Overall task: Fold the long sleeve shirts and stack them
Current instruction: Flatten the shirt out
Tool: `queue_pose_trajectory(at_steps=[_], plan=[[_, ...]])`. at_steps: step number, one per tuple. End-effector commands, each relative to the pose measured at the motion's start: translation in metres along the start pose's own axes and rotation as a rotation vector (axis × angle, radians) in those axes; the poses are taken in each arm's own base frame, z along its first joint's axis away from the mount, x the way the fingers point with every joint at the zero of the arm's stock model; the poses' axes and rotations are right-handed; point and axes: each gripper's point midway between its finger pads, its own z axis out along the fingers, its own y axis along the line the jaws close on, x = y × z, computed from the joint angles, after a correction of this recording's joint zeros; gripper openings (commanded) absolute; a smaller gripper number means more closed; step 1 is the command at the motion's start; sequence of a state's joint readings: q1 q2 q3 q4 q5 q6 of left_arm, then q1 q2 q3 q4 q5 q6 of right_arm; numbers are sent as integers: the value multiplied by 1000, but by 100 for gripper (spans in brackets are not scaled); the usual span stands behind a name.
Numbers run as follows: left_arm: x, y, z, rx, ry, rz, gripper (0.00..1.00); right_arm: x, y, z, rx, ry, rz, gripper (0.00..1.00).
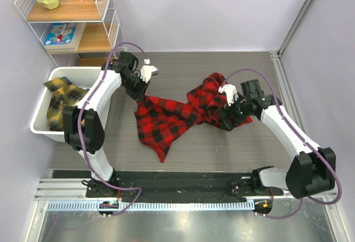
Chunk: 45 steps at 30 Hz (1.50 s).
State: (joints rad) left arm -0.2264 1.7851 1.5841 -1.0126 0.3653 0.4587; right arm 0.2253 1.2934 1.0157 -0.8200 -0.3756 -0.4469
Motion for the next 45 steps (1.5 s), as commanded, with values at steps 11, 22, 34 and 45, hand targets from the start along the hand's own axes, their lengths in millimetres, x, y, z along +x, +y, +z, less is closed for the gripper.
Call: queue_pose_trajectory(at_steps=[11,22,34,45], plan=[[0,1,-5,11,6,20,0,-47,-49,-12,442,-396,-333,100],[4,1,-3,13,19,19,0,-54,-19,0,324,-420,-401,100],[6,1,-5,17,34,38,0,-20,14,28,49,-251,-626,100],[4,2,0,24,36,39,0,-33,-29,54,207,-212,-552,100]])
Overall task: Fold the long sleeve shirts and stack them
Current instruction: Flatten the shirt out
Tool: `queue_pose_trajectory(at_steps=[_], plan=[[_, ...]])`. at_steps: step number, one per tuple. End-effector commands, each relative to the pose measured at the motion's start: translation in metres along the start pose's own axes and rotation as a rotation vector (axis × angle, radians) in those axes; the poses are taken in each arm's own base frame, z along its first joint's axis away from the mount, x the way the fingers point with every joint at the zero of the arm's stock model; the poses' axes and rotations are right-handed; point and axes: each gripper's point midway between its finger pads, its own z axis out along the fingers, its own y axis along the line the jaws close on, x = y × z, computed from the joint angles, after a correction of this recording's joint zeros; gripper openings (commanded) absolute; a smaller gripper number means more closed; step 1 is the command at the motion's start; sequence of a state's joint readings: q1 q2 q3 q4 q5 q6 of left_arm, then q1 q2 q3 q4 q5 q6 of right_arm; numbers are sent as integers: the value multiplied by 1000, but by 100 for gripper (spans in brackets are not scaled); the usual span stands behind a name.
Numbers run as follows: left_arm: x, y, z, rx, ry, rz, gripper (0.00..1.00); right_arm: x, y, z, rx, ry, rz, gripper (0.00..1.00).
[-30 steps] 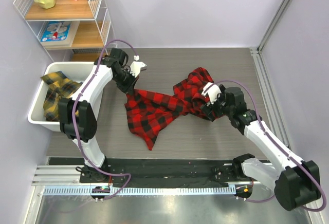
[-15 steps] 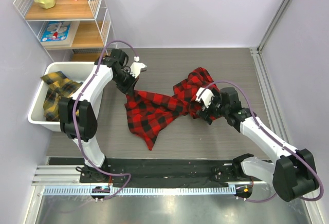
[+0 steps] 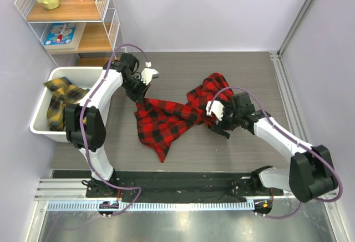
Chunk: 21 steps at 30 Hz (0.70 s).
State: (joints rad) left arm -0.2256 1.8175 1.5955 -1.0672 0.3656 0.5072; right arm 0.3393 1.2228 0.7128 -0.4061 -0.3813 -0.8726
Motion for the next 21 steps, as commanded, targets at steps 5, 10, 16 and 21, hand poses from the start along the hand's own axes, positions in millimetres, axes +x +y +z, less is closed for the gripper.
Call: queue_pose_trajectory(at_steps=[5,10,16,21], plan=[[-9,5,-8,-14,-31,19,0,-4,-72,2,331,28,57,74],[-18,11,-17,-32,-62,21,0,-28,-86,-34,407,-14,54,3],[-57,8,-53,-63,-191,29,0,-65,-106,-102,524,-67,45,1],[-53,-24,-72,-46,-190,89,0,-75,-91,-159,558,-59,75,1]])
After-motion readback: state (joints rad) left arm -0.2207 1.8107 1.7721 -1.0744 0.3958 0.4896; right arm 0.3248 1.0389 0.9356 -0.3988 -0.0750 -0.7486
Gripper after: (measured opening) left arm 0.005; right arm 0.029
